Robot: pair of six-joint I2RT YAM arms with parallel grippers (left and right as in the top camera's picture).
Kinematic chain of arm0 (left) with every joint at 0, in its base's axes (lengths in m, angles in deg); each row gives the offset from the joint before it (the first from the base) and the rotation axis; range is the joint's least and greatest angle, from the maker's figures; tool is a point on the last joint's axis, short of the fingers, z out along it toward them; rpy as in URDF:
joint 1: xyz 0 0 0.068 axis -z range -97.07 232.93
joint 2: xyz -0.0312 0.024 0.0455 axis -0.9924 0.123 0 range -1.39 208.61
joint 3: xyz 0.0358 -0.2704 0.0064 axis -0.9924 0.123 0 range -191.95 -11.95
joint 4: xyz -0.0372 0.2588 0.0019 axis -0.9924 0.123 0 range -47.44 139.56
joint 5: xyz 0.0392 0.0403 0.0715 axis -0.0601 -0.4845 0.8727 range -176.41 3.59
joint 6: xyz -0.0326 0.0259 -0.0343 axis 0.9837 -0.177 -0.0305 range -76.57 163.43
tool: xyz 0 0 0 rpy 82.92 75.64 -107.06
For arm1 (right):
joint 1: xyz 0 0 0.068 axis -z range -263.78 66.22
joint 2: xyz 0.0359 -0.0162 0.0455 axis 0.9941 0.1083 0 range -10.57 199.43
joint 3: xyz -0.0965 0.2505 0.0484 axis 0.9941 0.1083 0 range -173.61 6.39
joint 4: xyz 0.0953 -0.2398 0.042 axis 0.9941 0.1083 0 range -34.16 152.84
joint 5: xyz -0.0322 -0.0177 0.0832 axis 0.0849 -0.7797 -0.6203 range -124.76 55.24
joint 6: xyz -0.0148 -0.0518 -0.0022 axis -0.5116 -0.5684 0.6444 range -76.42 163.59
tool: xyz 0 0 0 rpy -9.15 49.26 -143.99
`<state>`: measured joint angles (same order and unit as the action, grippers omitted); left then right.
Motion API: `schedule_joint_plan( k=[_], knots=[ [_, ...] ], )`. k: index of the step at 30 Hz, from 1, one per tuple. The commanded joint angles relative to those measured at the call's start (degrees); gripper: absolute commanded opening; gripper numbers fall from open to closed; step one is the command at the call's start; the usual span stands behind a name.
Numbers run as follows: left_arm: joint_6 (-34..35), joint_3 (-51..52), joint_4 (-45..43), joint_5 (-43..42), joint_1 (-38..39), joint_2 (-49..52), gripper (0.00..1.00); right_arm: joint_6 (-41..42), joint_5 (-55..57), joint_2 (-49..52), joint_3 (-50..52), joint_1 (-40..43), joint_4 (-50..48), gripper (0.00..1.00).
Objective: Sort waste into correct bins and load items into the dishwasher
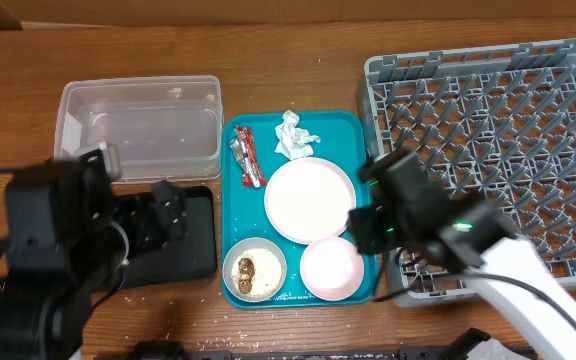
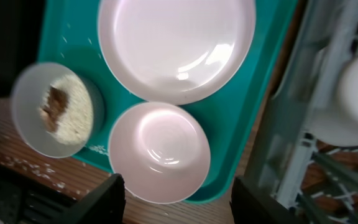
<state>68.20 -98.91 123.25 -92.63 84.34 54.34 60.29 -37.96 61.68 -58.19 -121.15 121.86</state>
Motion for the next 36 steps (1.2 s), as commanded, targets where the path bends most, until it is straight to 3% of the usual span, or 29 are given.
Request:
schedule_joint_plan(
  k=[1, 7, 14, 16, 22, 32, 36],
  knots=[
    [3.5, -1.3, 0.5, 7.1, 0.1, -1.0, 1.0, 0.1, -0.3, 4.6, 6.2, -1.2, -2.6, 0.57],
    [3.5, -1.3, 1.4, 7.3, 0.1, -1.0, 1.0, 0.2, 0.1, 12.5, 8.7, -1.2, -7.1, 0.49],
    [3.5, -1.3, 1.4, 7.3, 0.1, -1.0, 1.0, 0.2, 0.1, 19.2, 8.8, -1.2, -8.5, 0.27],
    [3.5, -1.3, 1.4, 7.3, 0.1, -1.0, 1.0, 0.2, 0.1, 19.3, 8.8, -1.2, -8.4, 0.26],
    [3.5, -1.3, 1.4, 7.3, 0.1, -1.0, 1.0, 1.5, 0.1, 18.6, 8.6, -1.2, -9.7, 0.04],
    [3.5, -1.3, 1.5, 7.3, 0.1, -1.0, 1.0, 3.0, 6.6, 11.2, 4.0, -1.2, -5.4, 0.04],
    [3.5, -1.3, 1.4, 7.3, 0.1, -1.0, 1.0, 7.1, 15.1, 5.9, 0.8, -1.2, -0.9, 0.04]
  ],
)
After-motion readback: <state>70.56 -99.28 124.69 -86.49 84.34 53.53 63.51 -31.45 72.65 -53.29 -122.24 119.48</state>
